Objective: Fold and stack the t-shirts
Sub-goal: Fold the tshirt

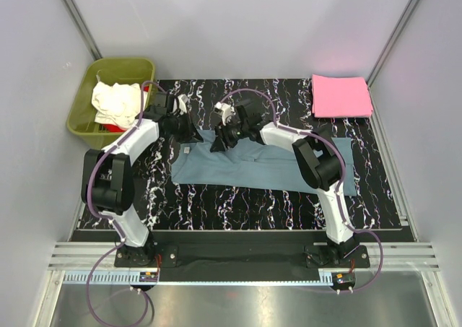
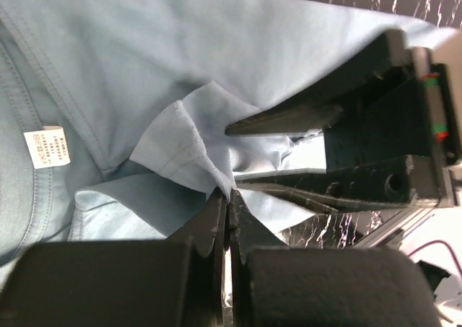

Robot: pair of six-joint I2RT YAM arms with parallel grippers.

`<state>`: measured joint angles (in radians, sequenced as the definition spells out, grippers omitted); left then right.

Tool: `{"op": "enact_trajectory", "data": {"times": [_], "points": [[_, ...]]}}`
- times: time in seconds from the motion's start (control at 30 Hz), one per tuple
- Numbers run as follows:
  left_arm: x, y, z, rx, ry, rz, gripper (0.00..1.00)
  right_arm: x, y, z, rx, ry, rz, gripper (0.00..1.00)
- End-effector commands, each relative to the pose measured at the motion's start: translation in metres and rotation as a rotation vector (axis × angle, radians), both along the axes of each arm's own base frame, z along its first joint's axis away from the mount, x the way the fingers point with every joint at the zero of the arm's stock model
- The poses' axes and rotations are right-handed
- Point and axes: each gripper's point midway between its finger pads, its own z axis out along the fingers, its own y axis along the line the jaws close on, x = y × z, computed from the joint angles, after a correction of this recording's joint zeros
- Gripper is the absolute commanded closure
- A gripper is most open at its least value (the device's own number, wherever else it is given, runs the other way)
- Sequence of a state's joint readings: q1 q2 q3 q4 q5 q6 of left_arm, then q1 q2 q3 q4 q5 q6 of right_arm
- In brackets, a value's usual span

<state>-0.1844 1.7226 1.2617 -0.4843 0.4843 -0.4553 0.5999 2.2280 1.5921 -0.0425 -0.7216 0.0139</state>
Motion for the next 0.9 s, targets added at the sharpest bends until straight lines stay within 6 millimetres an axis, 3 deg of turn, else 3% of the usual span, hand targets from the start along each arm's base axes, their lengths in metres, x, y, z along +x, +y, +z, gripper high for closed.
{"op": "enact_trajectory", "data": {"times": [0.0,0.03,0.1,0.2,0.23,0.33,0.37,0.5,0.63,0.87], "points": [[0.007,0.003,0.007,-0.016,0.031,0.044,1.00,0.018,0.005,0.042,0.055,-0.166,-0.026,0.62],[0.010,0.007,0.006,0.002,0.034,0.065,1.00,0.014,0.006,0.049,0.075,-0.170,-0.018,0.71],[0.012,0.014,0.004,0.006,0.049,0.090,1.00,0.008,0.007,0.052,0.093,-0.167,0.006,0.75],[0.013,0.019,0.003,-0.010,0.076,0.127,0.96,0.001,0.010,0.054,0.098,-0.153,0.029,0.90],[0.013,0.020,0.001,-0.012,0.087,0.138,0.94,0.000,0.010,0.055,0.101,-0.154,0.031,1.00],[0.015,0.025,0.005,0.009,0.080,0.158,0.74,-0.002,0.010,0.054,0.106,-0.122,0.024,1.00],[0.015,0.029,0.005,0.037,0.068,0.167,0.60,-0.005,0.011,0.052,0.107,-0.106,0.033,1.00],[0.015,0.059,0.023,0.229,-0.074,0.197,0.38,-0.014,0.015,0.059,0.143,-0.049,0.077,1.00],[0.003,0.066,0.034,0.255,-0.149,0.196,0.36,-0.025,0.019,0.069,0.183,0.004,0.108,1.00],[-0.011,0.043,0.015,0.232,-0.101,0.143,0.36,-0.041,0.016,0.060,0.171,0.049,0.133,1.00]]}}
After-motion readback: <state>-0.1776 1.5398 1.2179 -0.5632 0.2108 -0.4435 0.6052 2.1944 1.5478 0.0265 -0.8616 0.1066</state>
